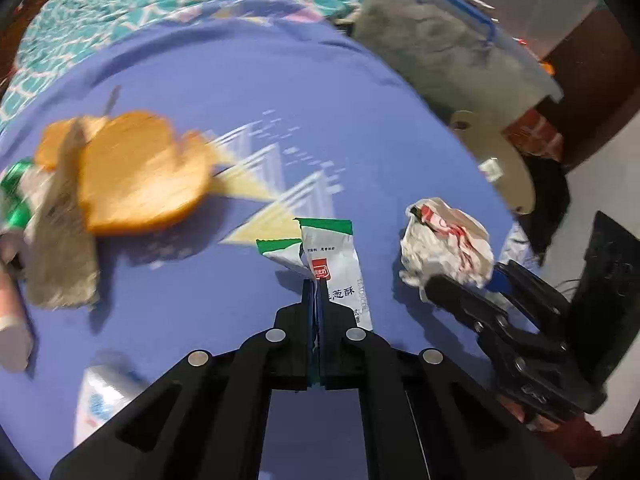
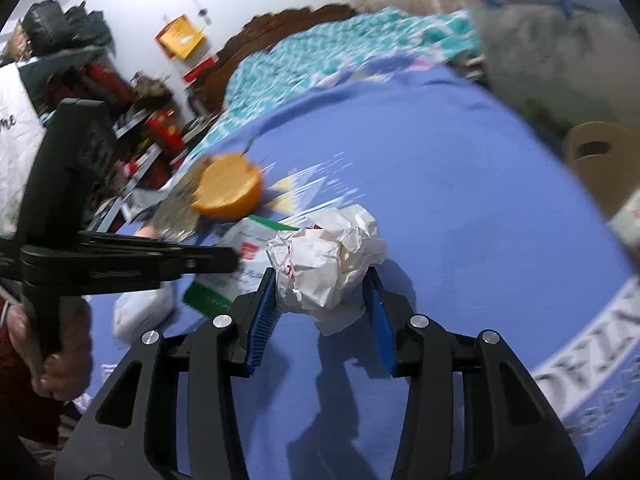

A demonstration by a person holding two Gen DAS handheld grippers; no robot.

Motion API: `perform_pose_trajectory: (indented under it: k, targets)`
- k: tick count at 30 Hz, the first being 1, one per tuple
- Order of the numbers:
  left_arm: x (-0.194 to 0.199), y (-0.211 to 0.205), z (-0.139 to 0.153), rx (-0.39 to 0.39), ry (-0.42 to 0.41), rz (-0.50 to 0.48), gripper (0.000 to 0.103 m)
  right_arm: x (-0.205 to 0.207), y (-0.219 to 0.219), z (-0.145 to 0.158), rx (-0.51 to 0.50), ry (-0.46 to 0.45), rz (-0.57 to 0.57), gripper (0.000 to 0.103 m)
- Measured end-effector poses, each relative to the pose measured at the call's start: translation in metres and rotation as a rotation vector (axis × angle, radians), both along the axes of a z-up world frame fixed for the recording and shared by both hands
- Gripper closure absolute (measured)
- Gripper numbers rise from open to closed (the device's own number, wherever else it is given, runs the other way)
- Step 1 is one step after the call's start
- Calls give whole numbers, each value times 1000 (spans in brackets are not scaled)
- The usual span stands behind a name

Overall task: Collect trash
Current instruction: 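Carry packet and paper ball to the beige bin and release both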

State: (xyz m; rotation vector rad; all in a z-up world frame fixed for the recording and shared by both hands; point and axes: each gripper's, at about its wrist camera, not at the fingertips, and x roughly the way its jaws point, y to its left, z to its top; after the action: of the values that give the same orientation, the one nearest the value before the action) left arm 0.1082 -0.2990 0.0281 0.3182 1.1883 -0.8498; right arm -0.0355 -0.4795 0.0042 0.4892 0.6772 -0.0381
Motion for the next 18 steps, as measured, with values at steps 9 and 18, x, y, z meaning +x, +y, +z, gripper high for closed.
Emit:
perform_pose_trajectory:
  k: [9,18]
  targets:
    - [-32,-147,14,-61,40,-181,101,-66,-123,0,-18,-1,-300,57]
    - [-49,-288,0,-98,-6,-211,48,-86,-209,-28,10,94,-465,21]
